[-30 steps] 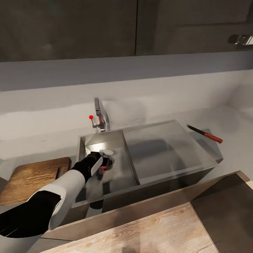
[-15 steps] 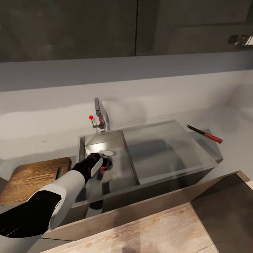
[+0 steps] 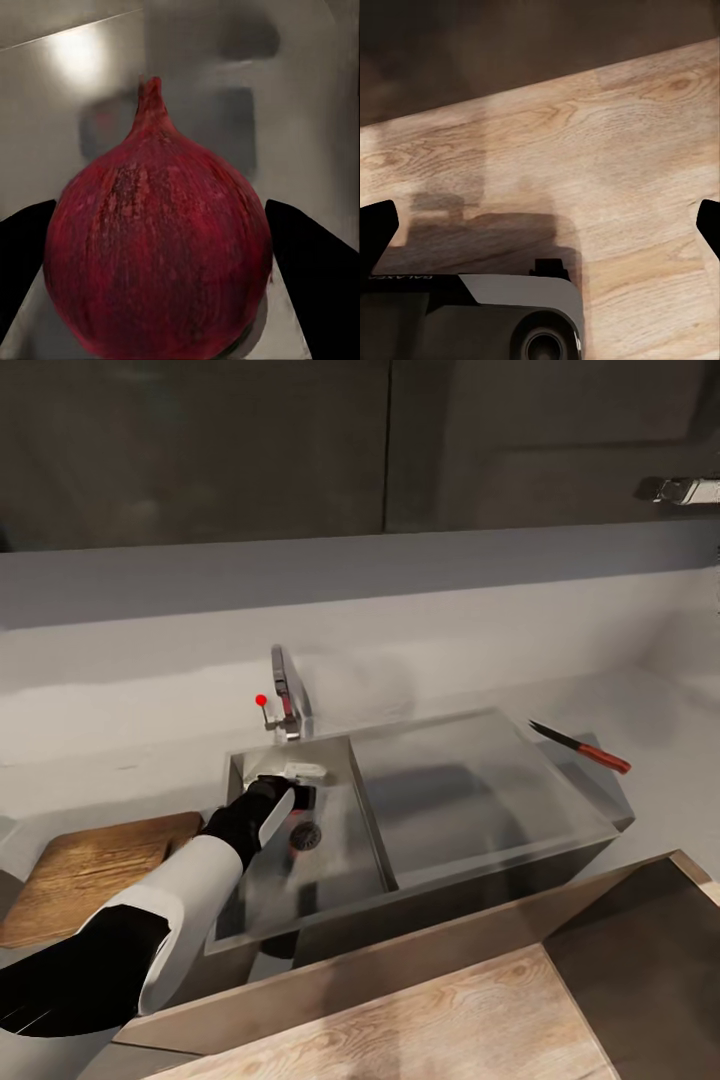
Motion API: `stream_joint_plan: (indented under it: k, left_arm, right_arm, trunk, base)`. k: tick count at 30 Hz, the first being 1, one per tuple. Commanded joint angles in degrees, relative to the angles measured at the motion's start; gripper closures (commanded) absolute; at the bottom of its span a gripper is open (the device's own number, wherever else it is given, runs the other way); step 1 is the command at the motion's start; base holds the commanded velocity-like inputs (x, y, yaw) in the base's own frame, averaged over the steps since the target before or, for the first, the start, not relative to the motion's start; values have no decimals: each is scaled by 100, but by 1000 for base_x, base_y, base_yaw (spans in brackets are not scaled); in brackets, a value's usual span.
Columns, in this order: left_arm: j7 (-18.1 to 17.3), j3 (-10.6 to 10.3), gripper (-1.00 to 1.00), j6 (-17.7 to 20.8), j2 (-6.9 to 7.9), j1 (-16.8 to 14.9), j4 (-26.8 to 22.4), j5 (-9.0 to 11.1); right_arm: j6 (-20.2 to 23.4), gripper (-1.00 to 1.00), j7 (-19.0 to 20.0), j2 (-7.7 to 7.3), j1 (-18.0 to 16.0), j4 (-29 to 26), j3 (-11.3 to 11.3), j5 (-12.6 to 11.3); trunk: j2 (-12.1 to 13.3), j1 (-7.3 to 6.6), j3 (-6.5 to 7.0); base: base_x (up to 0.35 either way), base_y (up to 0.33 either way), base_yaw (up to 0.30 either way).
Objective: In the kitchen, take the Vidalia onion out of the sink, dice it on the chopping board with the paring knife, put the diced onion into the bowl on the countertop, then place both the paring knife and the chopping board into the sink.
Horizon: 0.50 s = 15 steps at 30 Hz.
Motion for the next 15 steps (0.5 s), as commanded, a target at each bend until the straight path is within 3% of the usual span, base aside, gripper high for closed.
stream_joint_plan:
  k: [1, 9, 15]
  left_arm:
    - [47, -43, 100, 118, 9, -4, -182, 62]
    - [47, -45, 100, 348, 5, -4, -387, 62]
    - [48, -39, 100, 448, 12, -4, -635, 62]
  right_arm:
    - [-17, -100, -15, 2, -4, 4, -48, 60]
    - [-17, -100, -22, -4, -4, 4, -48, 60]
    - [-17, -100, -24, -5, -4, 4, -48, 60]
  trunk:
    - [-9, 4, -1]
    - [-9, 4, 71]
    - [-9, 4, 126]
  base:
    - [0, 0, 0]
    - [-12, 0, 0]
    - [-254, 0, 0]
